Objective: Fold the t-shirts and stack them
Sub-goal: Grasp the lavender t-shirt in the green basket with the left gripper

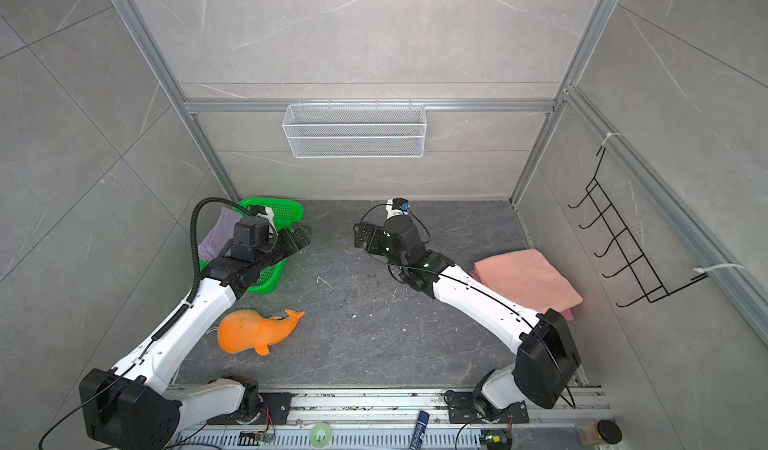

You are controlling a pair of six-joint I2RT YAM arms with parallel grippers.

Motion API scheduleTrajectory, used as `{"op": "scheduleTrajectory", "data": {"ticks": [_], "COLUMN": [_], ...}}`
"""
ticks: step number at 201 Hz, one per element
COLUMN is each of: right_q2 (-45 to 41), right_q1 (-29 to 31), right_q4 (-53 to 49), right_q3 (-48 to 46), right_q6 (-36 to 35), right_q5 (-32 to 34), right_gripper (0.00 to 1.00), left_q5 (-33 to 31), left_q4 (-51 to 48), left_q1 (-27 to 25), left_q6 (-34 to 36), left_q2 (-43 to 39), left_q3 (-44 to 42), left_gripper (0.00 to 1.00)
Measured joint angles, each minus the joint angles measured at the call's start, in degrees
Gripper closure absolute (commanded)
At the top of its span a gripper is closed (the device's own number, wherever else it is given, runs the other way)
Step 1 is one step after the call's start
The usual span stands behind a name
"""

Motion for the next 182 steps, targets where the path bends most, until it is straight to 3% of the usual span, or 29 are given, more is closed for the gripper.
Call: {"op": "scheduleTrajectory", "data": {"ticks": [23,43,70,105,182], "right_q2": [4.2,6.36,9.49,12.46,14.4], "right_q1": [-1.03,-2.1,-2.64,-2.64,-2.64], "right_q4": [-6.27,-7.17,-8.17,-9.42,-10.82], "right_q3": [9.35,13.51,16.44,16.87,18.23], "right_q6": [1.25,1.01,0.13,-1.62,-2.21], "right_q5": [0.85,0.37,2.34,7.28,11.45], "right_gripper": [0.0,0.01,0.0,0.0,0.0], "left_q5": [3.96,4.0,-2.89,-13.7,-27.19], "left_q4": [-0.7,-5.64,-13.35,-23.39,-35.17], "left_q1": [3.28,6.78,10.12,15.65,25.53], "left_q6": [-0.42,2.89,10.69,18.01,26.97], "left_q2": [2.78,9.03,19.1,32.83,59.14], "left_q3": [1.2,7.76,20.41,35.45,56.11], "left_gripper": [0.0,0.0,0.01,0.1,0.21]}}
